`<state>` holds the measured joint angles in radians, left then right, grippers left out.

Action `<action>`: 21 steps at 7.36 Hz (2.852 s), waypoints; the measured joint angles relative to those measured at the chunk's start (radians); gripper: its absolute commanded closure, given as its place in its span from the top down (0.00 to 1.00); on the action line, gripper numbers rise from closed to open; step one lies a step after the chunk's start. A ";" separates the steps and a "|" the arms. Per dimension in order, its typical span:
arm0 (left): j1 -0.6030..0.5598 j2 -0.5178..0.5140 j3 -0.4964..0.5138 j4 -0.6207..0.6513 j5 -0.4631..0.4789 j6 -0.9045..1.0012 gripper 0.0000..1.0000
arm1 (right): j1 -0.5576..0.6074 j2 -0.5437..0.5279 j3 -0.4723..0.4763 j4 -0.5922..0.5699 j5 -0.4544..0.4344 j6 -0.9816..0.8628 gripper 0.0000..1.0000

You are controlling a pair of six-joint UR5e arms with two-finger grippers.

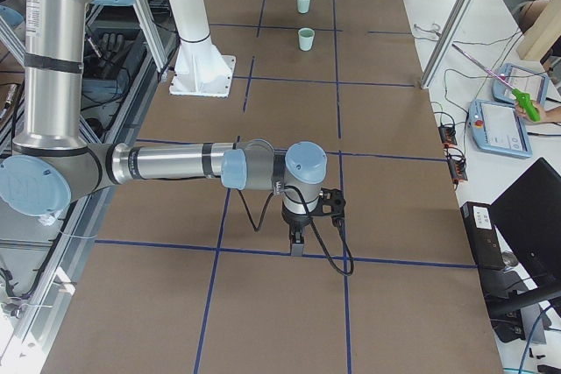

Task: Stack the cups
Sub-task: 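Move the left gripper down to the outer pale green cup and grasp it, then carry the held cup with the left gripper over the other green cup, then lower the held cup into the other cup and open the left gripper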

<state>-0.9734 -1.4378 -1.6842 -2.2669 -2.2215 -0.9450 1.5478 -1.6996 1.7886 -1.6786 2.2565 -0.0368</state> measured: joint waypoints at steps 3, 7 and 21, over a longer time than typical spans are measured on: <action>-0.004 0.003 -0.017 0.001 0.000 -0.001 0.00 | 0.000 0.000 0.000 0.000 0.000 0.000 1.00; -0.057 0.001 -0.316 0.327 -0.030 0.005 0.00 | 0.000 0.000 0.001 0.000 0.000 0.000 1.00; 0.174 -0.514 -0.202 0.679 0.000 -0.409 0.00 | 0.000 0.000 0.001 0.000 0.000 0.000 1.00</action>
<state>-0.7991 -1.9513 -1.8864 -1.5880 -2.2214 -1.3539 1.5478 -1.6996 1.7892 -1.6783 2.2565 -0.0368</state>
